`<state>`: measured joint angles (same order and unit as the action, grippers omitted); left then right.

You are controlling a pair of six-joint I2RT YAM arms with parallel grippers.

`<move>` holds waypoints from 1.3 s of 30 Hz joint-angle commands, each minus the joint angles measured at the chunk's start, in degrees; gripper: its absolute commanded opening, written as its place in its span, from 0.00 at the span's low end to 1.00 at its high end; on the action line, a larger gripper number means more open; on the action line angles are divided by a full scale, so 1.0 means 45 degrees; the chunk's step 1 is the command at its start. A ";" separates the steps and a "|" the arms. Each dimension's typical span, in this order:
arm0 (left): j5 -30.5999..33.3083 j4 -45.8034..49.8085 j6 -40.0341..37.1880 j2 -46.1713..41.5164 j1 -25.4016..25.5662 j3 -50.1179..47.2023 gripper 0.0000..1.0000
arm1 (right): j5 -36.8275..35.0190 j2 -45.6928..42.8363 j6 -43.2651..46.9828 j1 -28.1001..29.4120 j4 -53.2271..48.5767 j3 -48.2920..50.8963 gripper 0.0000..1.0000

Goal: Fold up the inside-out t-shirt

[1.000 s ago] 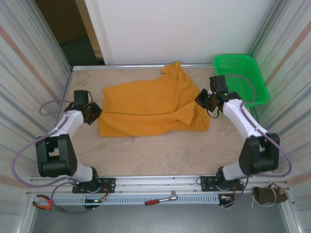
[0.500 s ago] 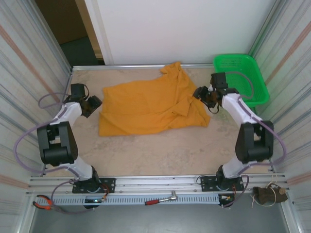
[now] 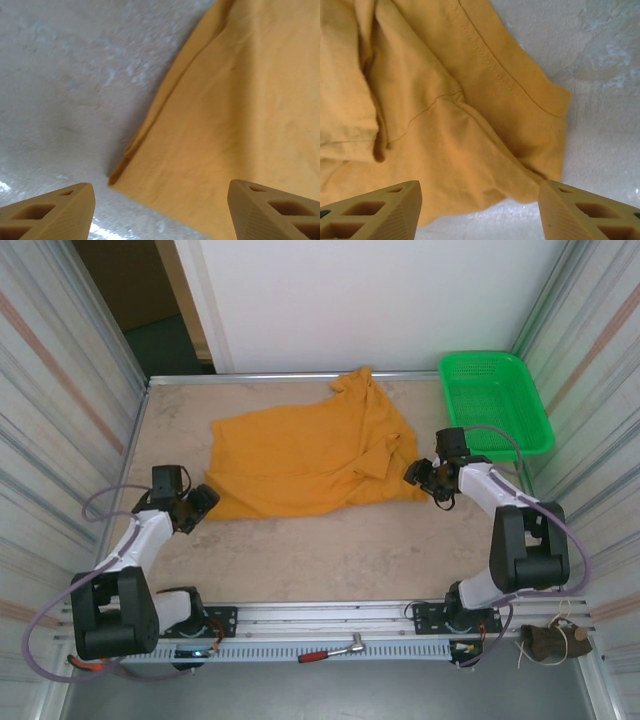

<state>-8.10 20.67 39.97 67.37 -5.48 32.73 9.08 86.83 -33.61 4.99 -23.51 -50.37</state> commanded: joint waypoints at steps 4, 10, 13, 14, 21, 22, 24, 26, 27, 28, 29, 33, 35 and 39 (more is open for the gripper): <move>-0.0101 -0.1351 0.0188 0.1315 0.0279 0.0117 0.71 | 0.0237 0.1175 0.0305 0.0024 0.0764 -0.0414 0.39; -0.0075 -0.1924 0.0221 0.2614 0.0278 0.0420 0.25 | -0.0099 0.0347 -0.0274 -0.0149 0.0555 0.0911 0.00; 0.0079 -0.1827 0.0203 0.2502 0.0279 0.0452 0.00 | -0.0538 -0.1065 -0.0903 -0.0404 0.0079 0.1996 0.00; 0.0176 -0.1710 0.0178 0.2408 0.0263 0.0461 0.00 | -0.0668 -0.1648 -0.1136 -0.0511 -0.0120 0.2364 0.00; 0.0366 -0.0957 0.0050 0.1799 0.0167 0.0327 0.00 | -0.1247 -0.5035 -0.2825 -0.0991 -0.1711 0.4035 0.00; 0.0359 -0.0859 0.0034 0.1735 0.0162 0.0316 0.00 | -0.1317 -0.5360 -0.3092 -0.0993 -0.1927 0.4217 0.00; 0.0336 -0.0628 0.0025 0.1512 0.0157 0.0237 0.00 | -0.1491 -0.6188 -0.3678 -0.0992 -0.2377 0.4678 0.00; 0.0351 -0.0398 -0.0021 0.1210 0.0142 0.0173 0.00 | -0.1779 -0.7206 -0.4247 -0.0991 -0.2915 0.5161 0.00; 0.0310 -0.0328 -0.0052 0.1030 0.0142 0.0139 0.00 | -0.1992 -0.7767 -0.4553 -0.0993 -0.3275 0.5377 0.00; 0.0286 -0.0223 -0.0059 0.0898 0.0123 0.0129 0.00 | -0.2116 -0.8259 -0.4773 -0.0982 -0.3535 0.5509 0.00; 0.0257 -0.0090 -0.0081 0.0752 0.0123 0.0151 0.00 | -0.2262 -0.8807 -0.4886 -0.0992 -0.3859 0.5511 0.15; 0.0234 0.0353 -0.0253 0.0322 0.0123 0.0318 0.46 | -0.2146 -1.0111 -0.4239 -0.0871 -0.4102 0.4785 0.43; 0.0470 0.0627 -0.0382 0.0067 0.0123 0.0486 0.64 | -0.1519 -0.9649 -0.3479 -0.0741 -0.3887 0.4077 0.46; 0.0927 0.1223 -0.0748 -0.0337 0.0123 0.1078 0.82 | 0.0094 -0.7555 -0.2738 0.0278 -0.3146 0.2799 0.50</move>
<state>-6.24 22.79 38.35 67.77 -4.54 34.44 4.62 48.27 -49.41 3.29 -39.57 -34.30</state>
